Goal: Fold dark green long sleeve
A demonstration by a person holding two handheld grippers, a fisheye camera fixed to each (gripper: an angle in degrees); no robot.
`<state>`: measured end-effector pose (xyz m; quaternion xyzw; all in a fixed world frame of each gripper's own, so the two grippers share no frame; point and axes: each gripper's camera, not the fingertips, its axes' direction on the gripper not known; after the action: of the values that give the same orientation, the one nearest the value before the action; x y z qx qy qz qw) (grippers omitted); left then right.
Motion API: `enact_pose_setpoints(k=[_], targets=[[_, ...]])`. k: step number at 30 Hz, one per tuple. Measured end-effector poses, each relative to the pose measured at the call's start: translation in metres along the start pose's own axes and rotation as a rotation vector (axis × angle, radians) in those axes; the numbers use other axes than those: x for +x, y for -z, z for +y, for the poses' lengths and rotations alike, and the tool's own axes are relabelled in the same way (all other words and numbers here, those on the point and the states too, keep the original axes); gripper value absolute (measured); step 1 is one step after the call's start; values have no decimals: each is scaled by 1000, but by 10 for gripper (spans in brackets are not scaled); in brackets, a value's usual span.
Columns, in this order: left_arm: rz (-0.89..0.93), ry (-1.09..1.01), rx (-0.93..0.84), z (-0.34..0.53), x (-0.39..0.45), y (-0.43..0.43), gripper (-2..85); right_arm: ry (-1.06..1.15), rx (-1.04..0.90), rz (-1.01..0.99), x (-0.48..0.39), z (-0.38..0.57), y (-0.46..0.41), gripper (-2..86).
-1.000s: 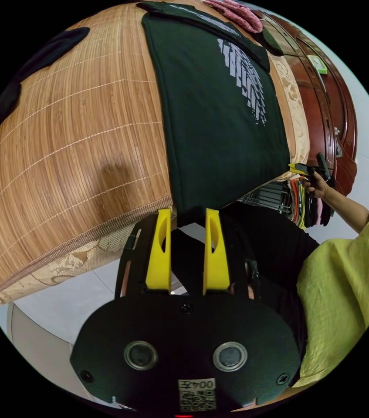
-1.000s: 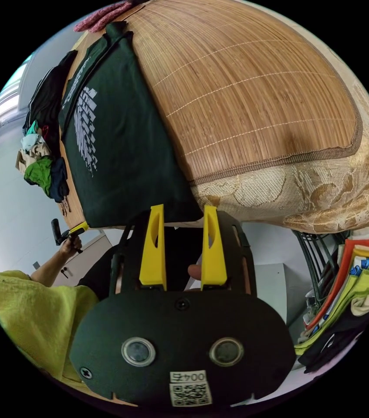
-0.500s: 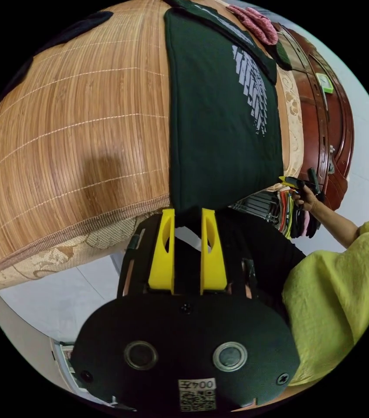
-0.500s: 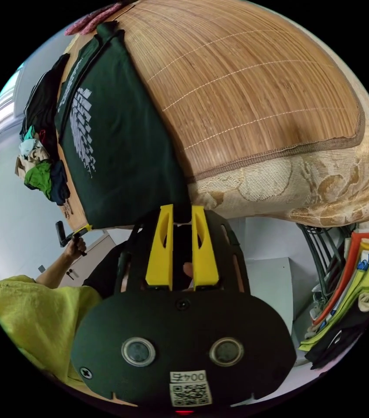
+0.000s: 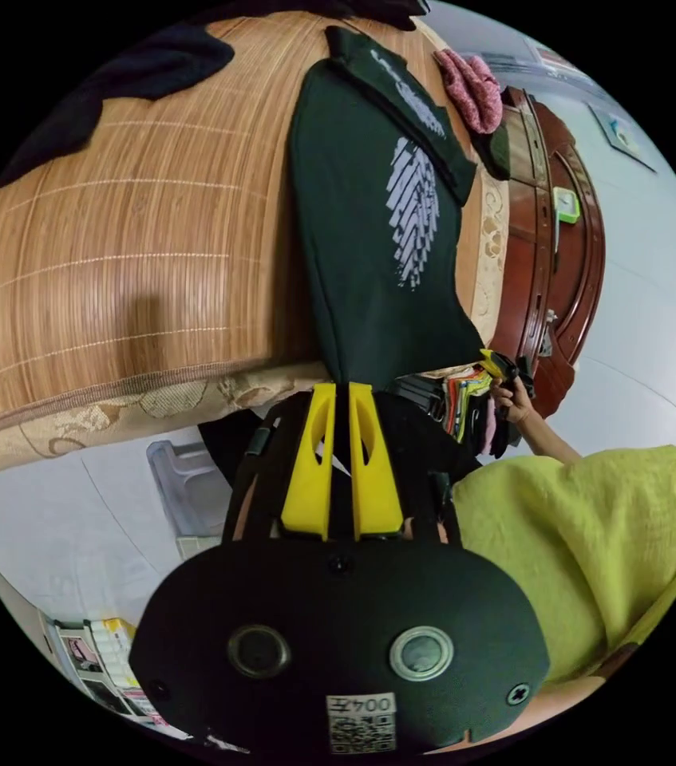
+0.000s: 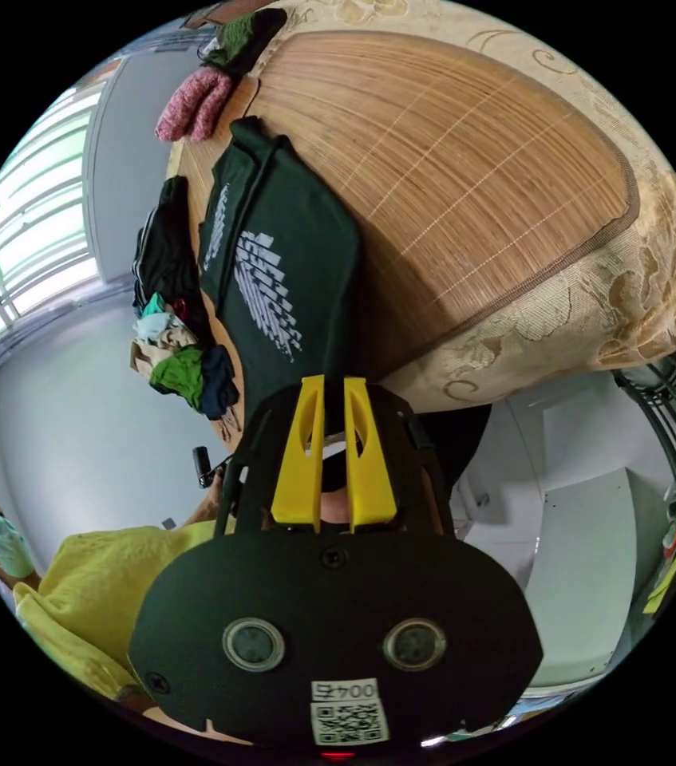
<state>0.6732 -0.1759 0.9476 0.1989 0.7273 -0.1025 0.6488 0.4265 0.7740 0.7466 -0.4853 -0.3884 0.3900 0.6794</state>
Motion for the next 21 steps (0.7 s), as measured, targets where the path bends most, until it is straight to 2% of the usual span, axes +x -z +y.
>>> enact_pose_setpoints(k=[13, 21], targets=[[196, -8, 222, 10, -20, 140, 31, 72, 157, -136, -57, 39, 62, 42], [240, 24, 225, 26, -64, 165, 32, -9, 227, -219, -40, 80, 69, 42]])
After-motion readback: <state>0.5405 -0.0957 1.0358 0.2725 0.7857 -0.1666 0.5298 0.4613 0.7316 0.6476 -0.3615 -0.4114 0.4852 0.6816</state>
